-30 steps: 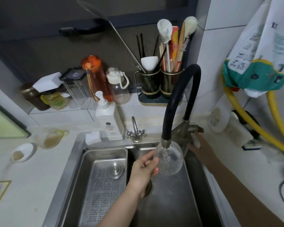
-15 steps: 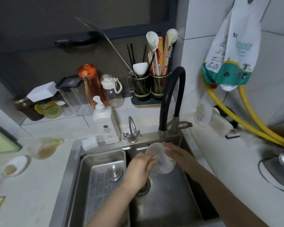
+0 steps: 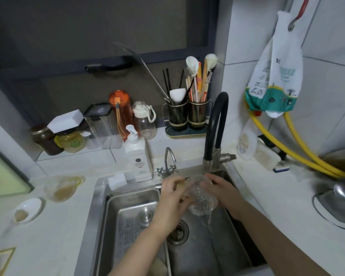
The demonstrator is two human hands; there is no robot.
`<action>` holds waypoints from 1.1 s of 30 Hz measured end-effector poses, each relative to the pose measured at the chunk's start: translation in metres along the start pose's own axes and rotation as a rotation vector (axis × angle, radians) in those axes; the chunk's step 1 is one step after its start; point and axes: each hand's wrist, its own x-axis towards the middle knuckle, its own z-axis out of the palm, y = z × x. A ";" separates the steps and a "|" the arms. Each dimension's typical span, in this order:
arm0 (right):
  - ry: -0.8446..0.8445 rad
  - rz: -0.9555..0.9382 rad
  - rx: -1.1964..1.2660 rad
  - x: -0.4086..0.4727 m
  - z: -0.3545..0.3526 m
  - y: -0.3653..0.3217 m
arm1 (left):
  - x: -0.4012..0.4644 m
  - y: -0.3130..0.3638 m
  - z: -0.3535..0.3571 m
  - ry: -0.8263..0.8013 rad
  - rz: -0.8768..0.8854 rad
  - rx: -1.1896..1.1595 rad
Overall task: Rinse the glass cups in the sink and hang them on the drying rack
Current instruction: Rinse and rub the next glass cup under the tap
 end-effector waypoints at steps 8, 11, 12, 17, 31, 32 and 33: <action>0.123 -0.152 0.068 -0.018 0.012 0.005 | 0.000 0.008 -0.025 -0.044 -0.198 -0.130; 0.110 -0.202 0.079 -0.024 0.010 0.006 | -0.004 0.008 -0.028 -0.065 -0.104 -0.034; 0.104 -0.210 0.108 -0.026 0.010 0.005 | -0.005 0.007 -0.027 -0.073 -0.061 0.012; 0.071 -0.250 0.149 -0.039 0.011 -0.001 | -0.014 0.003 -0.026 -0.038 0.147 0.168; 0.045 -0.256 0.171 -0.065 0.013 0.015 | -0.037 0.004 -0.021 0.066 0.315 0.223; 0.038 -0.257 0.170 -0.065 0.012 0.016 | -0.038 0.007 -0.022 0.056 0.305 0.231; 0.031 -0.258 0.165 -0.066 0.011 0.016 | -0.039 0.010 -0.023 0.051 0.292 0.243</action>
